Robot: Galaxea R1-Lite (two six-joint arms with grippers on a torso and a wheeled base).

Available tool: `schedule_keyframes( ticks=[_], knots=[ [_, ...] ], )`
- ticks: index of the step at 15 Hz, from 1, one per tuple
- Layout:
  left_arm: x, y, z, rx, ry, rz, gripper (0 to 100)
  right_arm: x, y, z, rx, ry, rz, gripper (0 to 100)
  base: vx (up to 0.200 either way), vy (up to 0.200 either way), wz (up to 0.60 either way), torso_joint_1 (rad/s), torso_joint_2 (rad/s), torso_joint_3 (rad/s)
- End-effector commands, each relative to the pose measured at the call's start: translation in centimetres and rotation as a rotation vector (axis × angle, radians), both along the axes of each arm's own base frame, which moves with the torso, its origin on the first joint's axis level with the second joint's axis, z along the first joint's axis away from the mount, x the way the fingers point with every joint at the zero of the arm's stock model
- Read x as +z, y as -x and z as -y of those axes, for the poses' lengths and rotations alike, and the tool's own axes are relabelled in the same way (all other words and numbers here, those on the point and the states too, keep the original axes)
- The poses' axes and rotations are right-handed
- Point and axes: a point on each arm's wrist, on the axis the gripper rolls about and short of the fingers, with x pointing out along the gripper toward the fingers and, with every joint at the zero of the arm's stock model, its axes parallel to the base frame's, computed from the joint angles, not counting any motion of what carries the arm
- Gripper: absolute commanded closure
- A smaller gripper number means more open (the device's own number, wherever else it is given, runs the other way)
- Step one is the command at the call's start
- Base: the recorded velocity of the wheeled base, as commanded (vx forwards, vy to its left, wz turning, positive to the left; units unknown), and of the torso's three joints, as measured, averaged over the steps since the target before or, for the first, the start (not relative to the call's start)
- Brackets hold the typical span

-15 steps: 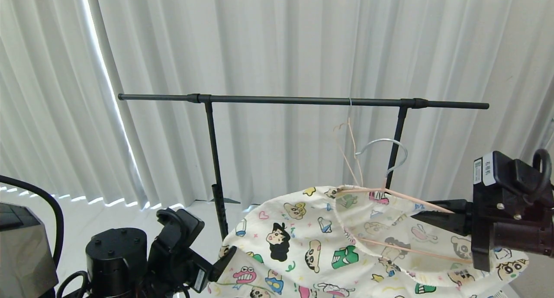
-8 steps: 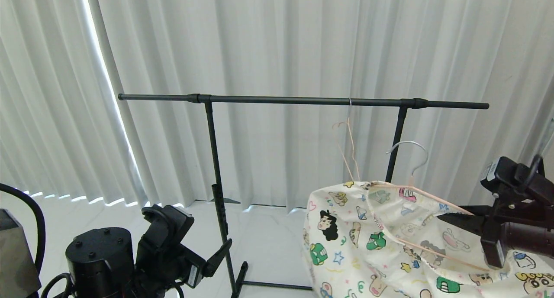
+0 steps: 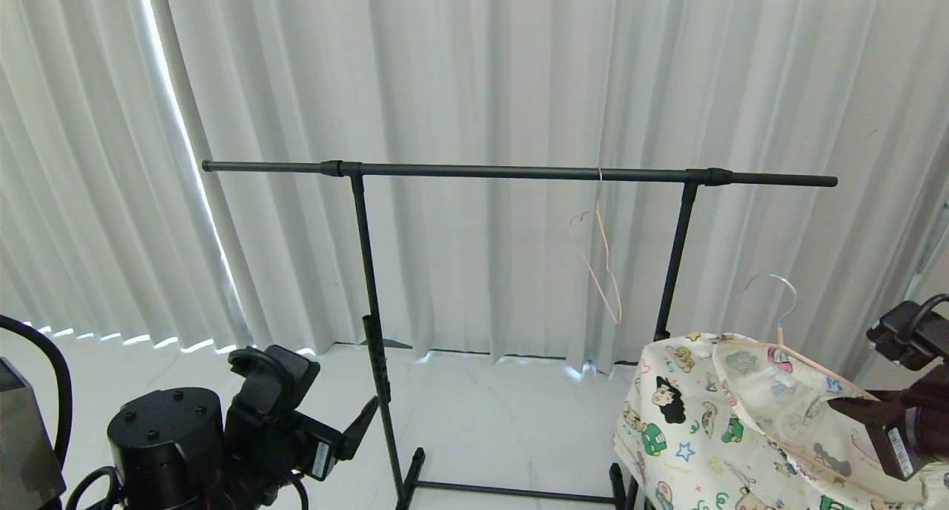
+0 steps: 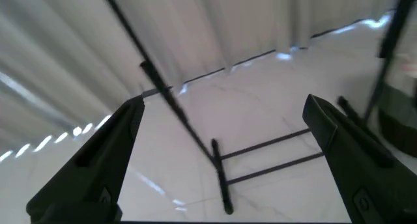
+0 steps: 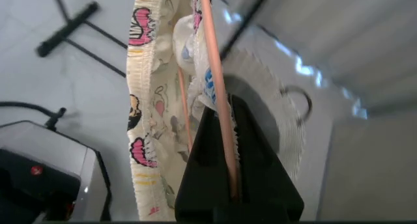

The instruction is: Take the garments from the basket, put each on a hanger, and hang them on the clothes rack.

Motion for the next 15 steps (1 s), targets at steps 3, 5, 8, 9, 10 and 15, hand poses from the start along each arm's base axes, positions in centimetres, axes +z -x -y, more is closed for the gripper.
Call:
schedule_keyframes(
  ticks=[3,5,8,9,10,15],
  knots=[
    [0.1,0.1,-0.1,0.129,0.007,0.015,0,0.5,-1.5,0.2,-0.093,-0.042,-0.01,100,0.0,0.0,0.0,0.0,0.0,0.0],
    [0.1,0.0,-0.3,0.207,-0.017,0.027,0,1.7,-3.6,0.0,-0.106,-0.061,0.011,100,0.0,0.0,0.0,0.0,0.0,0.0],
    [1.5,-0.7,-0.5,0.248,-0.007,0.106,0,3.3,-6.3,-0.2,-0.112,-0.075,0.053,100,0.0,0.0,0.0,0.0,0.0,0.0],
    [2.7,-1.1,-0.4,0.232,-0.018,0.167,0,3.6,-6.8,-0.2,-0.111,-0.076,0.061,100,0.0,0.0,0.0,0.0,0.0,0.0],
    [3.8,-1.3,-0.3,0.202,-0.033,0.222,0,3.7,-7.0,-0.2,-0.11,-0.076,0.064,100,0.0,0.0,0.0,0.0,0.0,0.0],
    [7.4,0.9,-1.5,0.099,-0.078,0.396,0,4.0,-6.9,-0.3,-0.107,-0.078,0.071,100,0.0,0.0,0.0,0.0,0.0,0.0]
  ],
)
